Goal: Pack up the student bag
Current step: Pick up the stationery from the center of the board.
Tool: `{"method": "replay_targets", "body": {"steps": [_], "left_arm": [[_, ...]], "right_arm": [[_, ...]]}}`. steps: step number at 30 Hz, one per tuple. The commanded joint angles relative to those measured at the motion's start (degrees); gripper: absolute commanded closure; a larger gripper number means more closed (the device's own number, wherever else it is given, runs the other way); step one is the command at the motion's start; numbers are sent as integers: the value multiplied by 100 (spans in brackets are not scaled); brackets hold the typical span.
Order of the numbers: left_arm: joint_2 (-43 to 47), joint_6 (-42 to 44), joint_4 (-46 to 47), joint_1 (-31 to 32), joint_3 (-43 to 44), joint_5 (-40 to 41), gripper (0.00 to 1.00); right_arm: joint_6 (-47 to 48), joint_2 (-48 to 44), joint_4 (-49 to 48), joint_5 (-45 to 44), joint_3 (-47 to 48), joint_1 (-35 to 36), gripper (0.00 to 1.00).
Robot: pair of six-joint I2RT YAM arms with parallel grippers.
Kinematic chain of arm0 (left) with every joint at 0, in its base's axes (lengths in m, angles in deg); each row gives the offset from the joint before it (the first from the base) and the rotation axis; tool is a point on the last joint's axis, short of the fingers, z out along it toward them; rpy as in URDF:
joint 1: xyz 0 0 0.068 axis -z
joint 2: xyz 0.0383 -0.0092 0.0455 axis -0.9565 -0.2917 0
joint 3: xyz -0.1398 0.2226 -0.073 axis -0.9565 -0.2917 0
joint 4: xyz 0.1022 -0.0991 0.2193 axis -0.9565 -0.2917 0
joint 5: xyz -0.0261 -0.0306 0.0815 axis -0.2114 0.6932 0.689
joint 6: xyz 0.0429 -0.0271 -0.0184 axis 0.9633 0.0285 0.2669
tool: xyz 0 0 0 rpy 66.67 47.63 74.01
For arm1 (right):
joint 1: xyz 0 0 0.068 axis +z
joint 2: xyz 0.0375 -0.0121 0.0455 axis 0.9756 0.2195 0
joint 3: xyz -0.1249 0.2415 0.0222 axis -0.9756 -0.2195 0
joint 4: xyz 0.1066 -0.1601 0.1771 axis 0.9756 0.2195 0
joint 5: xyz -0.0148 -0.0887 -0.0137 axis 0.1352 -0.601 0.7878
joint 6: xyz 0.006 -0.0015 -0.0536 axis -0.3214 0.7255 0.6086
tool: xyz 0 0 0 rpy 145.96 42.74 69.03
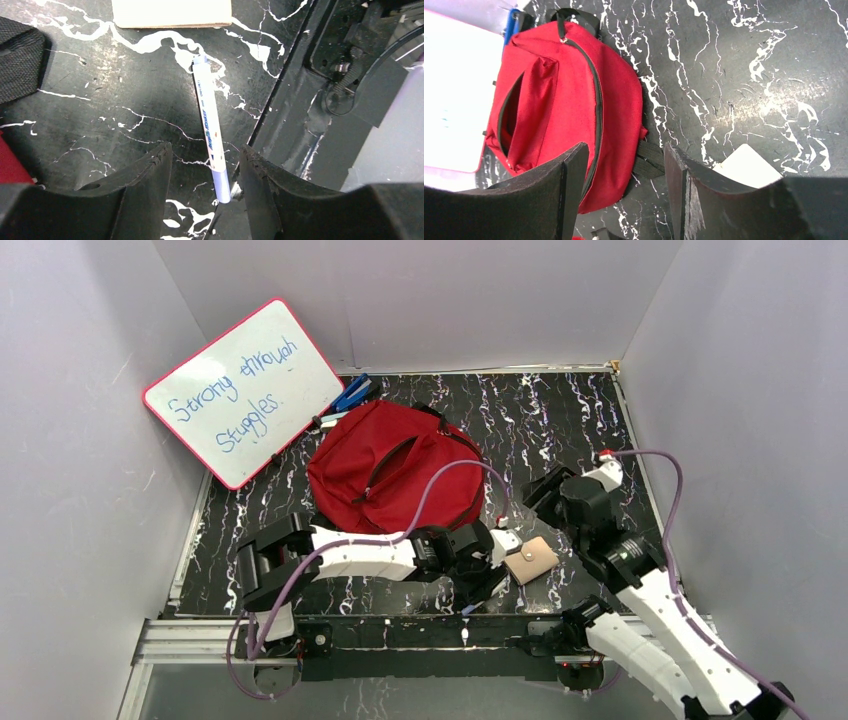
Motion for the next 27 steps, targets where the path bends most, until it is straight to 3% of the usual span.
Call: {"method": "replay_targets", "body": {"steps": [1,10,23,27], "left_arm": [[-196,61,356,76,6,285,51],[-619,260,228,323,224,564,56],[-979,459,-439,596,438,1239,98],[-857,306,-500,596,432,1540,100]], "right_arm": [[-445,-645,-278,-211,-301,-19,36],[-488,-1225,136,-729,-235,-13,40],[-600,-1444,228,-797,-406,-14,43],[-583,-1438,247,-808,-401,-15,43]]}}
